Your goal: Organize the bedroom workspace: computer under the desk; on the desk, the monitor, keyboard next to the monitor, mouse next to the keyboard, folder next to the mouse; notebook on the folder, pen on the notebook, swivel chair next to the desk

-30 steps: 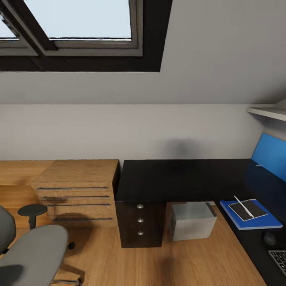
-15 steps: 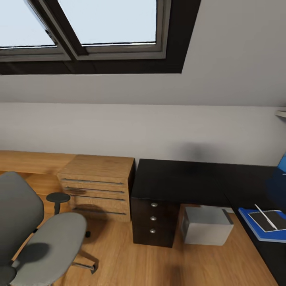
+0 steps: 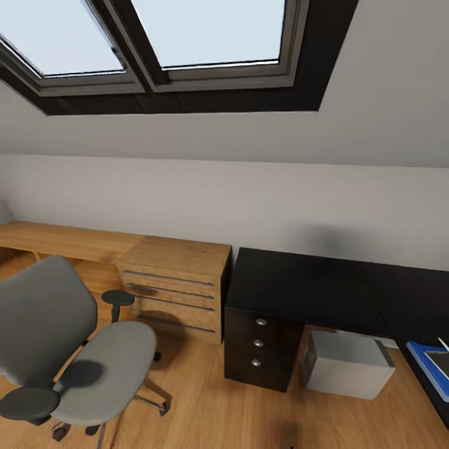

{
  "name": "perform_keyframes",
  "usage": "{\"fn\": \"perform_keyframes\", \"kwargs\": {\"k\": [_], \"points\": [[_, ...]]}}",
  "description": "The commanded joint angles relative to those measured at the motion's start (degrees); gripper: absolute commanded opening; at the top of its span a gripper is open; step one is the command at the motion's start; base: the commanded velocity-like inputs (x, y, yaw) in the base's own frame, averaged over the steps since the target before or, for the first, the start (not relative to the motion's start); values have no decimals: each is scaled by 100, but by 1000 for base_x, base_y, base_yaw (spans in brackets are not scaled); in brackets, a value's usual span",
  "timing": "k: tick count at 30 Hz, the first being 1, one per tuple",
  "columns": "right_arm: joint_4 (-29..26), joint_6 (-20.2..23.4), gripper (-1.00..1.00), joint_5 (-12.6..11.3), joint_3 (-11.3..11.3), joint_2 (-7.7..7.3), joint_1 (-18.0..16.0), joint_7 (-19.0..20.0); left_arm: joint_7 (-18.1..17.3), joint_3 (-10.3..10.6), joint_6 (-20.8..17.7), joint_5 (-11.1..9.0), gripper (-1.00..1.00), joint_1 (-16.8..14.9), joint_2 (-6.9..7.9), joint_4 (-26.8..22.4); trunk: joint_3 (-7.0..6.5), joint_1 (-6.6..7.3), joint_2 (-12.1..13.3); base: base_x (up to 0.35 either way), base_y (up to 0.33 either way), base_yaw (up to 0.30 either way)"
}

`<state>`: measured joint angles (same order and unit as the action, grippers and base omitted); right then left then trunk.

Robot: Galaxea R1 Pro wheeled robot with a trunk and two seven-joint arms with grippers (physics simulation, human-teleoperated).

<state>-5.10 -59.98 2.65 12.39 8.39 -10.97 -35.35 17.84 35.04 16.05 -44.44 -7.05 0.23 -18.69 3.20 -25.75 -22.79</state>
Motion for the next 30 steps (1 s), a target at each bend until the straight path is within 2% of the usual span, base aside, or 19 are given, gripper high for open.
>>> {"fn": "perform_keyframes", "kwargs": {"k": [1, 4, 6, 7, 8, 9, 16, 19, 20, 21, 23, 25, 30], "points": [[0, -2, 100, 13, 24, -16, -3, -62, 36, 44, 177, -52, 100, -7, 3, 2, 19, -3, -13, 0, 0, 215], [8, -2, 100, -18, 15, -81, -2, -59, 36, 31, 320, -60, 100, -7, 8, 44, 38, -3, -13, 0, 0, 215], [44, -2, 100, -52, 11, -283, -1, -45, 36, 25, 449, -65, 100, -7, 10, 381, 50, -3, -13, 0, 0, 215], [65, -2, 100, -63, 11, -327, -1, -41, 36, 24, 515, -66, 100, -7, 11, 493, 57, -3, -13, 0, 0, 215], [274, -2, 100, -97, 15, -425, -1, -28, 22, 25, 903, -76, 100, -7, 7, 964, 63, -3, -13, 0, 0, 215], [403, -2, 100, -109, 16, -451, -1, -19, -9, 24, 1112, -80, 100, -4, 6, 1167, 69, -3, -13, 0, 0, 212], [634, -2, 100, -135, 16, -481, 94, 0, -413, 15, 1675, -83, 100, 1, -67, 1566, 111, -3, -13, 0, 0, 186], [647, -2, 100, -141, 10, -497, 116, 1, -461, 12, 2646, -84, 100, 2, -89, 1596, 129, -3, -13, 0, 0, 170], [649, -2, 100, -141, 14, -496, 119, 1, -462, 14, 3157, -89, 100, 5, -105, 1607, 135, -3, -13, 0, 0, 177], [650, -2, 100, -141, 15, -488, 120, 2, -460, 15, 3459, -90, 100, 7, -116, 1627, 141, -3, -13, 0, 0, 179], [651, -2, 100, -142, 21, -473, 121, 9, -461, 18, 3907, -90, 100, 9, -147, 1688, 154, -3, -13, 0, 0, 187], [651, -2, 100, -139, 26, -454, 122, 16, -464, 15, 4334, -97, 100, 24, -247, 1721, 165, -3, -13, 0, 0, 203], [647, -2, 100, -134, 39, -452, 122, 33, -472, 19, 4395, -92, 100, 145, -332, 1735, 192, -3, -13, 0, 0, 212]]}}
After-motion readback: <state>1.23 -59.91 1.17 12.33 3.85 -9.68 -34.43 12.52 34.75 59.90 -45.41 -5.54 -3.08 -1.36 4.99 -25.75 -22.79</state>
